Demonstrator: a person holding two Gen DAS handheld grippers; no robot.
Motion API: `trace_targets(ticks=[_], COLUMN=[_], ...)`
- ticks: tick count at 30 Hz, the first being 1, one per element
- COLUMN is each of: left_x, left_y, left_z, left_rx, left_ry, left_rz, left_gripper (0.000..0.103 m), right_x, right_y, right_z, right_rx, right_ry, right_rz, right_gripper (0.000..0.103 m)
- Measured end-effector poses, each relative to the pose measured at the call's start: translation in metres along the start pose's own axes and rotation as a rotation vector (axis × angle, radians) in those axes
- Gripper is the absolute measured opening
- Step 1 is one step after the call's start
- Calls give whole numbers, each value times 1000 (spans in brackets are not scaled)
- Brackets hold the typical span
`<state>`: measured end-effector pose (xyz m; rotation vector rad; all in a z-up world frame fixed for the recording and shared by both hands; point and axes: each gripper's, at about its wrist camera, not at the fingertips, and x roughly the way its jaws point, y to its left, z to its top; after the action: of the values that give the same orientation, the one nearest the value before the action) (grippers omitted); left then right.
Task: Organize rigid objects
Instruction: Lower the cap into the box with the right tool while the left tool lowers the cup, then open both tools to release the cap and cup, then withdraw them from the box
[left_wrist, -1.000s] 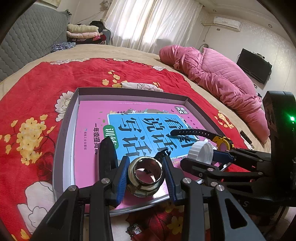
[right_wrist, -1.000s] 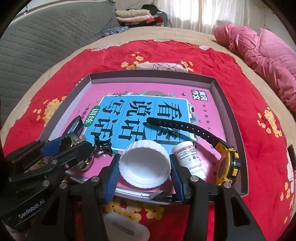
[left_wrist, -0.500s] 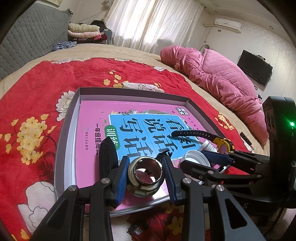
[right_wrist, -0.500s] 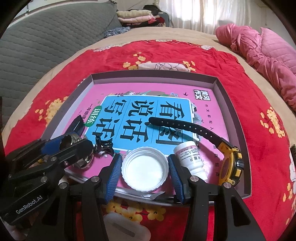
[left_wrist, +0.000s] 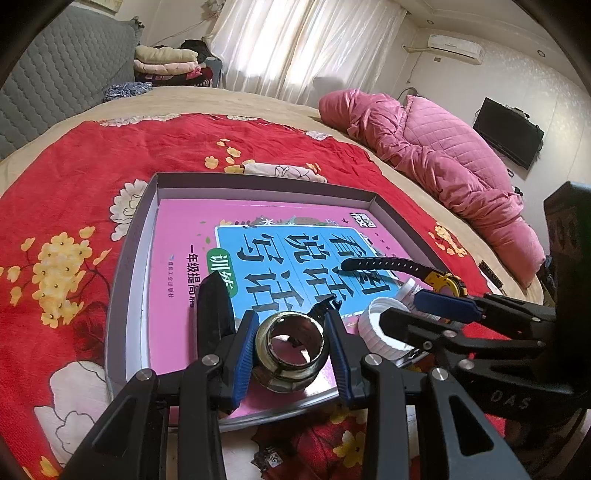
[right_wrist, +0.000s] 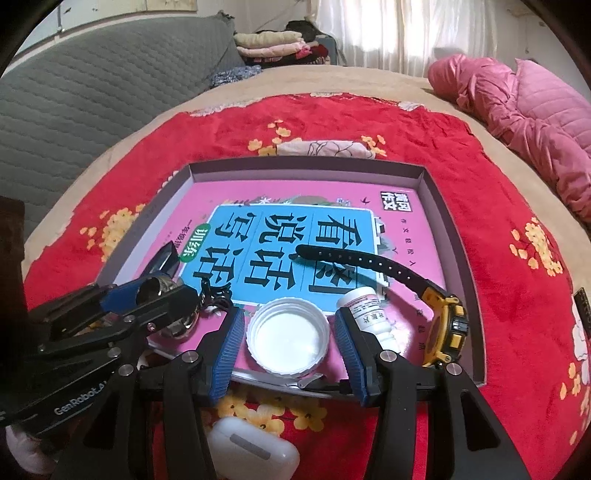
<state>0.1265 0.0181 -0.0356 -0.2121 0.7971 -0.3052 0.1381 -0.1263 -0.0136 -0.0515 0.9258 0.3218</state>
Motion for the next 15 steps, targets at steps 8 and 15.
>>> trace_targets(ticks=[8, 15], left_x=[-1, -1], left_y=[3, 2], left_z=[1, 1], left_rx=[-3, -4], left_ry=[-1, -1], left_rz=[21, 21], left_gripper=[37, 37], right_x=[-4, -6], right_y=[0, 0], right_z=[-1, -1], right_rx=[11, 10], right_ry=[-2, -4], right_rz=[1, -3], right_gripper=[53, 53])
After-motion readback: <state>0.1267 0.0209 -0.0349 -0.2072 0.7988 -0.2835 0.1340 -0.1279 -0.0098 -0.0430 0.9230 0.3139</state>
